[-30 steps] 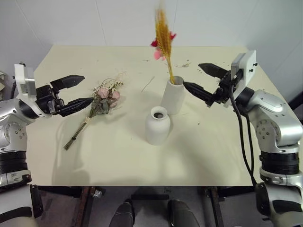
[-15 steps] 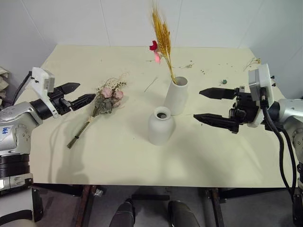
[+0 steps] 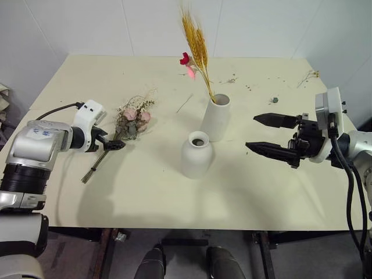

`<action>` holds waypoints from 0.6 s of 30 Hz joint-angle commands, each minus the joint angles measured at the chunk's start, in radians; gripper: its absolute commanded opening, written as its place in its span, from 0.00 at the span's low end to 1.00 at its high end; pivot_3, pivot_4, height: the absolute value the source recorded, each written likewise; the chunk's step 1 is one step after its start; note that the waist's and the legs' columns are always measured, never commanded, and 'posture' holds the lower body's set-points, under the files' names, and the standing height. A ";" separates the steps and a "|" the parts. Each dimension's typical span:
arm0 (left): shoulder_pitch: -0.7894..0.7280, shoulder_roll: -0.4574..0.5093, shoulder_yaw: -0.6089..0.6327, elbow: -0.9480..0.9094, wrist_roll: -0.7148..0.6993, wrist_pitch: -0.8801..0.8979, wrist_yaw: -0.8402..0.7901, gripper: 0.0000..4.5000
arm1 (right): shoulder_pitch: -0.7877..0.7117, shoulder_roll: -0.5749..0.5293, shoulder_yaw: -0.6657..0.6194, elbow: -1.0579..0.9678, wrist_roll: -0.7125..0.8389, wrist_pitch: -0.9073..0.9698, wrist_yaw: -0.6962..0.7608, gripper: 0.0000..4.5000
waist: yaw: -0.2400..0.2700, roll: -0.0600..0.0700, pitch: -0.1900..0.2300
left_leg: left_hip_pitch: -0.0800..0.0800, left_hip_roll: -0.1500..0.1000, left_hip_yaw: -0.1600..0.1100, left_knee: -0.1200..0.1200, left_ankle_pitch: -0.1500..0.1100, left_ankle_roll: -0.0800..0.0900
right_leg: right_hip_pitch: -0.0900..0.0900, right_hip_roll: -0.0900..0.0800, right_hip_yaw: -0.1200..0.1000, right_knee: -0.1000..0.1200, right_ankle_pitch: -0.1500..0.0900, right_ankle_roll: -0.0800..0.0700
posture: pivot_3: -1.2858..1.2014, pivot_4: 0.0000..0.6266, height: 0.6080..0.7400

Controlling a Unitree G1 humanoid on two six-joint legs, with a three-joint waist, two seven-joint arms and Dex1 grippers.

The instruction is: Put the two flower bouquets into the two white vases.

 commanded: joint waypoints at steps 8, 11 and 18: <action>-0.116 -0.048 -0.095 0.205 0.107 -0.008 -0.075 1.00 | 0.012 -0.010 -0.046 -0.057 0.026 0.003 -0.053 0.99 | 0.002 0.000 0.000 | 0.000 0.000 0.000 0.000 0.000 0.000 | 0.000 0.000 0.000 0.000 0.000 0.000 | 0.52 0.24 1.00; -0.128 -0.065 -0.106 0.249 0.130 -0.013 -0.090 1.00 | 0.015 -0.012 -0.050 -0.064 0.030 0.005 -0.065 0.99 | 0.003 0.000 0.000 | 0.000 0.000 0.000 0.000 0.000 0.000 | 0.000 0.000 0.000 0.000 0.000 0.000 | 0.52 0.24 1.00; -0.136 -0.077 -0.115 0.301 0.187 -0.051 -0.110 0.59 | 0.021 -0.014 -0.059 -0.071 0.041 0.011 -0.084 1.00 | 0.002 0.000 0.000 | 0.000 0.000 0.000 0.001 0.000 0.000 | 0.000 0.000 0.000 0.001 0.000 0.000 | 0.52 0.24 1.00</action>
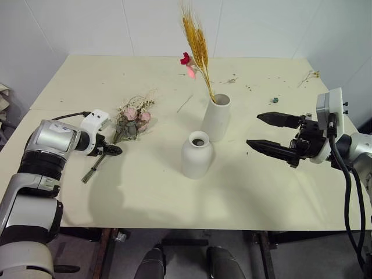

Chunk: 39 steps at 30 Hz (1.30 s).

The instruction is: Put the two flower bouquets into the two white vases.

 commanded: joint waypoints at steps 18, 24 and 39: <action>-0.055 -0.082 0.359 0.082 -0.067 -0.556 0.190 0.01 | 0.023 -0.015 -0.074 -0.042 0.024 -0.011 -0.021 1.00 | 0.002 0.000 0.000 | 0.000 0.000 0.000 0.002 0.000 0.000 | 0.000 -0.001 0.000 0.001 0.001 0.001 | 0.52 0.24 1.00; -0.104 -0.188 0.516 0.027 -0.236 -0.730 0.129 0.01 | 0.029 -0.011 -0.084 -0.042 0.026 -0.016 -0.024 1.00 | 0.004 0.000 0.000 | 0.000 -0.001 0.000 0.003 0.000 0.000 | 0.001 -0.001 0.000 0.001 0.001 0.002 | 0.52 0.24 1.00; -0.259 -0.385 0.659 -0.243 -0.686 -0.584 -0.019 0.01 | 0.134 -0.014 -0.183 -0.125 0.088 -0.043 -0.001 1.00 | 0.000 0.000 0.000 | 0.000 -0.001 0.001 0.006 0.000 0.000 | 0.003 -0.001 0.000 0.001 0.002 0.004 | 0.52 0.24 1.00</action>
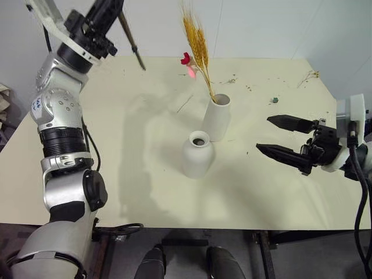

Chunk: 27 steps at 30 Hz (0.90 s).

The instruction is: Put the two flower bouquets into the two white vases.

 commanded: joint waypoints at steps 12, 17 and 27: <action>-0.007 -0.172 -0.058 -0.157 -0.229 0.130 -0.147 0.01 | 0.111 -0.006 -0.144 -0.095 0.092 -0.032 -0.005 1.00 | 0.006 0.000 0.000 | 0.000 0.000 0.000 0.006 0.000 0.000 | 0.004 0.000 0.000 -0.002 0.002 0.001 | 0.52 0.24 1.00; 0.089 -0.247 -0.120 -0.167 -0.218 0.143 -0.198 0.01 | 0.177 -0.029 -0.202 -0.112 0.132 -0.039 0.053 1.00 | 0.006 0.000 0.000 | 0.001 0.000 0.000 0.006 -0.001 0.002 | 0.006 0.000 0.001 -0.003 0.002 0.001 | 0.52 0.24 1.00; 0.181 -0.311 -0.179 -0.082 -0.135 0.044 -0.250 0.01 | 0.183 -0.091 -0.262 -0.103 0.236 -0.033 0.123 1.00 | 0.005 0.000 0.000 | 0.001 0.000 0.000 0.008 -0.001 0.002 | 0.008 0.001 0.001 -0.008 0.002 0.001 | 0.52 0.24 1.00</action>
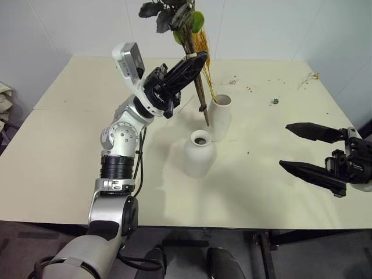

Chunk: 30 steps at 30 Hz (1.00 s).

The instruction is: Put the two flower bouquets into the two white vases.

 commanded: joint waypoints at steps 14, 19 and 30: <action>0.059 -0.013 -0.073 0.045 0.119 -0.092 -0.098 0.01 | 0.009 0.031 -0.038 -0.011 0.086 -0.049 -0.041 1.00 | 0.026 0.000 0.000 | -0.001 0.000 0.000 0.000 -0.002 0.002 | 0.002 0.000 0.000 -0.006 0.001 0.001 | 0.52 0.24 1.00; 0.060 -0.007 -0.079 0.072 0.155 -0.116 -0.112 0.01 | 0.028 0.031 -0.037 -0.014 0.082 -0.057 -0.049 1.00 | 0.026 0.000 0.000 | -0.001 0.000 0.000 0.000 -0.003 0.003 | 0.004 0.000 0.000 -0.009 0.001 0.002 | 0.52 0.24 1.00; 0.070 -0.011 -0.128 0.128 0.229 -0.144 -0.154 0.01 | 0.059 0.040 0.001 -0.016 0.055 -0.071 -0.045 1.00 | 0.026 0.000 0.000 | -0.001 0.000 0.000 0.000 -0.005 0.003 | 0.004 0.000 0.000 -0.010 0.001 0.002 | 0.52 0.24 1.00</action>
